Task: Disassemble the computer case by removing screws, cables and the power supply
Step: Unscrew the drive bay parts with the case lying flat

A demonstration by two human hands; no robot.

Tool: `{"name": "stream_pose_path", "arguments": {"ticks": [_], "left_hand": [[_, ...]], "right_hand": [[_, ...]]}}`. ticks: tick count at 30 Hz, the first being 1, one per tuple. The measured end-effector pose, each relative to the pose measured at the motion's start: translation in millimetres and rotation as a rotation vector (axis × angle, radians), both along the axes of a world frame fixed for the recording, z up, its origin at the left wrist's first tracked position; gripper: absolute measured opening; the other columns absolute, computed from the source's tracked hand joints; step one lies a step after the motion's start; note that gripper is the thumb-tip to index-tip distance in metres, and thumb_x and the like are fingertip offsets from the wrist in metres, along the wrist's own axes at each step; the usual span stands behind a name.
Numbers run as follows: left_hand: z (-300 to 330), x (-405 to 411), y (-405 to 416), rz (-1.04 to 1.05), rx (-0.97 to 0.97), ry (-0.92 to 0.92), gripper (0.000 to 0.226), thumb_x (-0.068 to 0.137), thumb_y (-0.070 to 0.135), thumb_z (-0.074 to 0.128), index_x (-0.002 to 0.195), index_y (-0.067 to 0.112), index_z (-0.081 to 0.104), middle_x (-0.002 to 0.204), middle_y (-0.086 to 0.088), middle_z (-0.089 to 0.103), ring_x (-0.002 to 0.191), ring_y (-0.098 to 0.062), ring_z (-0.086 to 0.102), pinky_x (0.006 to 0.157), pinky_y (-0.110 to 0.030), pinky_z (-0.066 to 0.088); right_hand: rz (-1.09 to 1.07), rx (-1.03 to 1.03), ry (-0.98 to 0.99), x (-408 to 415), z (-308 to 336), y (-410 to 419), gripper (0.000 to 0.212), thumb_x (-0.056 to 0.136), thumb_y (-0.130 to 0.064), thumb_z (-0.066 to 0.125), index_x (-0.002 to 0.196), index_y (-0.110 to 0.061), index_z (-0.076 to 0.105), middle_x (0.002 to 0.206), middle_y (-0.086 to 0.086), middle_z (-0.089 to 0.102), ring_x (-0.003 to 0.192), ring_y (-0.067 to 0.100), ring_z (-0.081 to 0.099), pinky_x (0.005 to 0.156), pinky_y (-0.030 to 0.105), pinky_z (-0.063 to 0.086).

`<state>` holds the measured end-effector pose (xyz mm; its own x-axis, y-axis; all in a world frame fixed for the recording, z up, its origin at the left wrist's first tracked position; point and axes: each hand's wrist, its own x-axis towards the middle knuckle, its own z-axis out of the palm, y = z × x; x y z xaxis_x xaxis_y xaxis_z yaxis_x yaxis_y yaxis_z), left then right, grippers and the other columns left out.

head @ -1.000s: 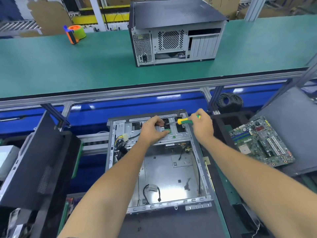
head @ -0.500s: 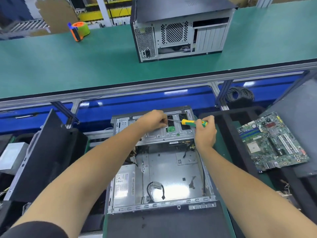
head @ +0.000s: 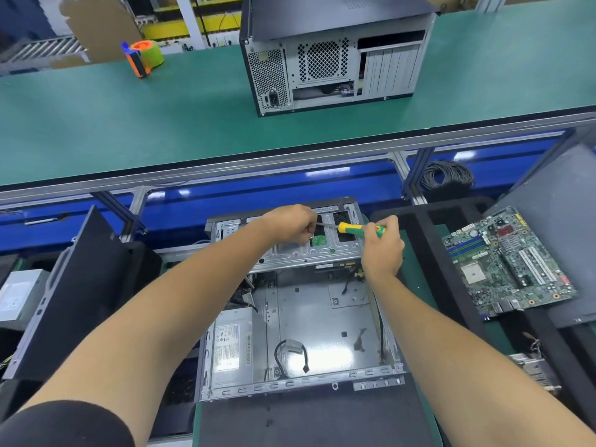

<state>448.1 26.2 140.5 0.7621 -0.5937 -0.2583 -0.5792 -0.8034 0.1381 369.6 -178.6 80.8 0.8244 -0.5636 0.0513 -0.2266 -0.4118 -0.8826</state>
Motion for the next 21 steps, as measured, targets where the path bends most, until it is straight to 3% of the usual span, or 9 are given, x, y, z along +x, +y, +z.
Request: {"name": "stream_pose_path", "arguments": {"ticks": [4,9,14,21], "left_hand": [[-2.8,1.4,-2.3,-0.011,0.025,0.01,0.009,0.087,0.016,0.065,0.095,0.019,0.06,0.096,0.003,0.061,0.084,-0.019,0.059,0.061,-0.027,0.046],[-4.4,3.8,-1.8,-0.04,0.037,0.014,0.007,0.09,0.016,0.064,0.095,0.017,0.059,0.094,0.001,0.061,0.083,-0.02,0.061,0.07,-0.036,0.056],[-4.5,5.1,-0.9,-0.106,0.07,-0.008,0.003,0.092,0.016,0.058,0.092,0.018,0.056,0.093,0.0,0.06,0.081,-0.021,0.06,0.065,-0.034,0.053],[-7.4,7.4,3.6,-0.297,0.151,-0.117,0.01,0.102,0.018,0.05,0.108,0.011,0.053,0.096,-0.003,0.055,0.081,-0.019,0.052,0.067,-0.037,0.053]], "right_hand": [[-0.002,0.003,0.006,-0.1,-1.2,-0.3,0.011,0.094,-0.034,0.048,0.089,-0.025,0.044,0.065,-0.008,0.054,0.049,0.005,0.047,0.042,0.021,0.032],[0.001,0.009,0.007,0.4,-0.8,-0.3,0.011,0.095,-0.034,0.049,0.089,-0.025,0.045,0.066,-0.008,0.055,0.05,0.004,0.048,0.042,0.02,0.032],[0.002,0.007,0.001,0.4,-0.7,-0.2,0.011,0.095,-0.034,0.049,0.089,-0.025,0.045,0.066,-0.008,0.055,0.05,0.004,0.048,0.042,0.019,0.032],[-0.002,0.007,-0.005,-0.2,0.3,0.6,0.012,0.094,-0.035,0.048,0.087,-0.026,0.044,0.066,-0.008,0.055,0.051,0.004,0.049,0.043,0.02,0.033]]}}
